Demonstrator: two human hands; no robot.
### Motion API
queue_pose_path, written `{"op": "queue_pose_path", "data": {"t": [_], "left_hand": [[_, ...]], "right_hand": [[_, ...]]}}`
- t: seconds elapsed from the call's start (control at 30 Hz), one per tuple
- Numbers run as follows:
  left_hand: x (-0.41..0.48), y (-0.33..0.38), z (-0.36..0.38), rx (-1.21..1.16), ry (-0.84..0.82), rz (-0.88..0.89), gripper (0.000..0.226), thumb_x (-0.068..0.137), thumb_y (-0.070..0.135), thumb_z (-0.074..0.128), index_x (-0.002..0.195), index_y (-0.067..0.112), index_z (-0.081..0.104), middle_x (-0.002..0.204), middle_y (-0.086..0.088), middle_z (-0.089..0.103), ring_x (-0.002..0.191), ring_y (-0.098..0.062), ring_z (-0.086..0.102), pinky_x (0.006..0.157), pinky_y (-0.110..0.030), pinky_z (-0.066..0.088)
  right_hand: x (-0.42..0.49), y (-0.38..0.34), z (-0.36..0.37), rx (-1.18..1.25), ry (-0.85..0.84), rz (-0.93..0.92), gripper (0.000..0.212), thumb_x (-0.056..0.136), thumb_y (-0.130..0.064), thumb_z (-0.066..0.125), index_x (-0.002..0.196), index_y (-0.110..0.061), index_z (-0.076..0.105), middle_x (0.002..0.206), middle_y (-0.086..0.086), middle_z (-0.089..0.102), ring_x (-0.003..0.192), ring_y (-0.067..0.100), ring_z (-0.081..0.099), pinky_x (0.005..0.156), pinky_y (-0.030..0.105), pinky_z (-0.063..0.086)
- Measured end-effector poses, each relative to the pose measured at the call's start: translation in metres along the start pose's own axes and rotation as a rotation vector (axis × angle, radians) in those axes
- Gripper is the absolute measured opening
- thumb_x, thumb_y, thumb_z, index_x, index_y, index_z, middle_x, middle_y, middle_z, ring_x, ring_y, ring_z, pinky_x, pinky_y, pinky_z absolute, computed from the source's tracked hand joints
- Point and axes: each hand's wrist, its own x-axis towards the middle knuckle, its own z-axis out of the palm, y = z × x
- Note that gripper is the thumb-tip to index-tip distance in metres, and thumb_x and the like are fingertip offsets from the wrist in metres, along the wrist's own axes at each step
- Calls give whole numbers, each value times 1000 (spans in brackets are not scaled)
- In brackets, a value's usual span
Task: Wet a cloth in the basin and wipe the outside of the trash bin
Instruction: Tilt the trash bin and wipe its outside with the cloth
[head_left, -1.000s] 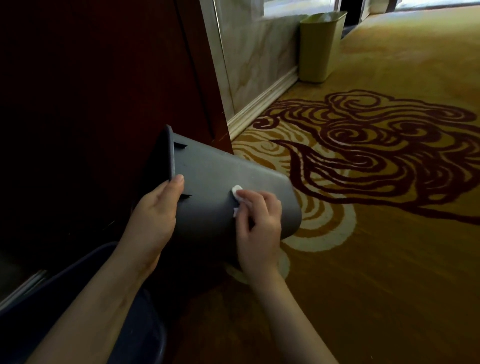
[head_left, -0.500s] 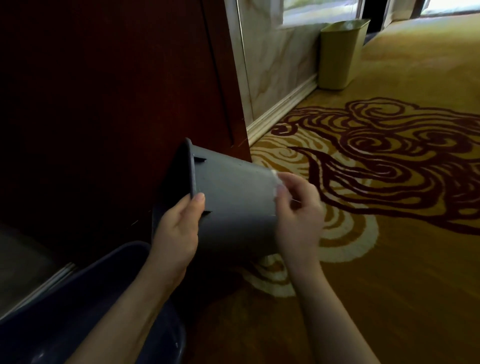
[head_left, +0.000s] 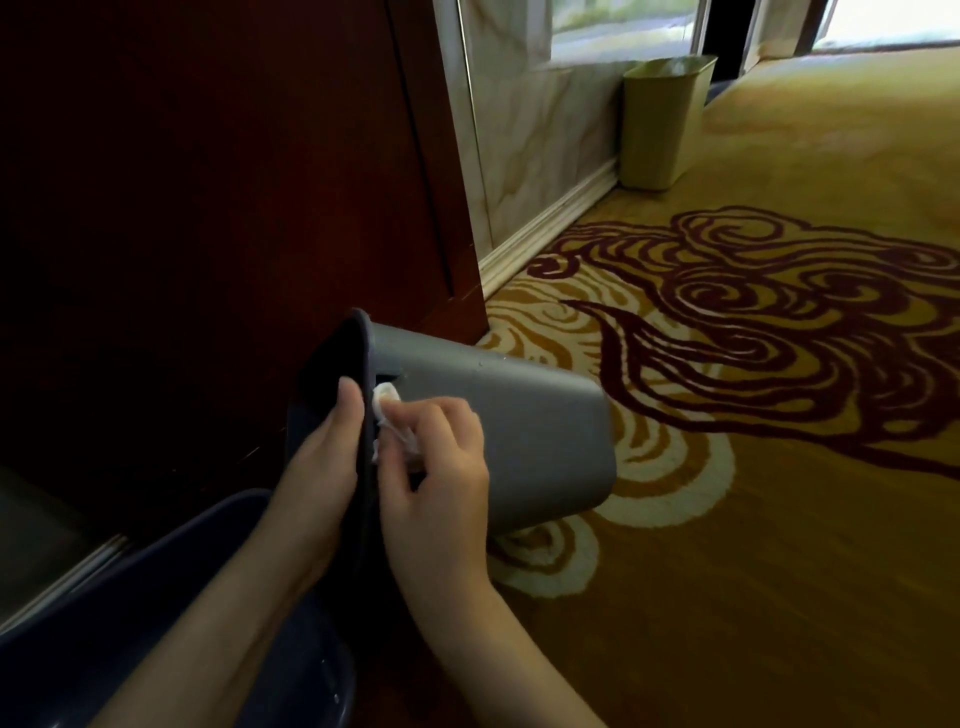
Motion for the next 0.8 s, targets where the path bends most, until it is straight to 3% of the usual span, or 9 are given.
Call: {"op": "queue_pose_path", "data": {"t": [0.07, 0.17, 0.23, 0.3, 0.4, 0.57, 0.63, 0.7, 0.8], "left_hand": [[12, 11, 1, -27, 51, -51, 70, 71, 72, 44, 115, 22, 62, 102, -5, 72, 93, -19, 68, 77, -36, 52], [17, 18, 11, 73, 99, -36, 45, 82, 63, 41, 88, 25, 65, 64, 6, 71, 64, -11, 68, 58, -30, 51], [15, 15, 16, 78, 150, -3, 42, 83, 59, 40, 84, 26, 66, 78, 2, 74, 80, -18, 69, 73, -38, 53], [12, 14, 19, 50, 173, -2, 39, 85, 57, 40, 86, 29, 67, 89, 1, 75, 90, -17, 70, 81, -37, 53], [6, 13, 21, 51, 177, 4, 42, 77, 62, 40, 84, 32, 68, 83, 10, 76, 81, -6, 71, 76, -33, 53], [0, 12, 21, 35, 170, 3, 44, 72, 66, 41, 84, 33, 69, 87, 14, 75, 81, -4, 71, 73, -29, 52], [0, 12, 20, 31, 173, -5, 48, 71, 67, 39, 88, 33, 68, 88, 16, 75, 81, -2, 70, 70, -26, 52], [1, 13, 21, 30, 172, -22, 50, 70, 67, 38, 91, 32, 67, 87, 19, 75, 80, 0, 70, 67, -22, 51], [1, 16, 23, 10, 178, -56, 50, 71, 66, 39, 92, 32, 67, 85, 11, 76, 79, -6, 72, 66, -27, 52]], "right_hand": [[-11, 1, 1, -34, -30, -61, 19, 88, -13, 57, 106, -19, 59, 100, -5, 52, 90, 4, 48, 77, 18, 44], [-17, 16, -3, -121, -7, -119, 19, 88, -13, 56, 106, -21, 58, 99, -4, 52, 89, 4, 46, 77, 13, 39], [-12, 39, -11, -173, 50, -66, 18, 90, -16, 52, 106, -22, 57, 100, -6, 51, 88, 0, 46, 78, 10, 38], [-4, 72, -26, -196, 150, 96, 18, 91, -20, 48, 105, -25, 57, 100, -10, 48, 89, -1, 47, 77, 12, 41], [2, 134, -58, -183, 346, 458, 16, 93, -16, 48, 105, -18, 59, 104, -5, 50, 95, 10, 52, 81, 22, 46], [2, 186, -101, -184, 281, 821, 24, 94, -11, 48, 115, -8, 58, 118, 12, 55, 108, 22, 53, 89, 32, 45], [10, 170, -104, -161, 356, 769, 24, 94, -13, 49, 116, -9, 58, 118, 10, 54, 107, 17, 53, 85, 24, 44], [19, 129, -91, -135, 374, 571, 24, 94, -16, 50, 116, -14, 59, 115, 1, 55, 101, -2, 50, 79, 10, 40], [24, 52, -47, -34, 195, 213, 26, 93, -19, 48, 116, -20, 59, 110, -7, 56, 98, -10, 49, 81, 3, 39]]}}
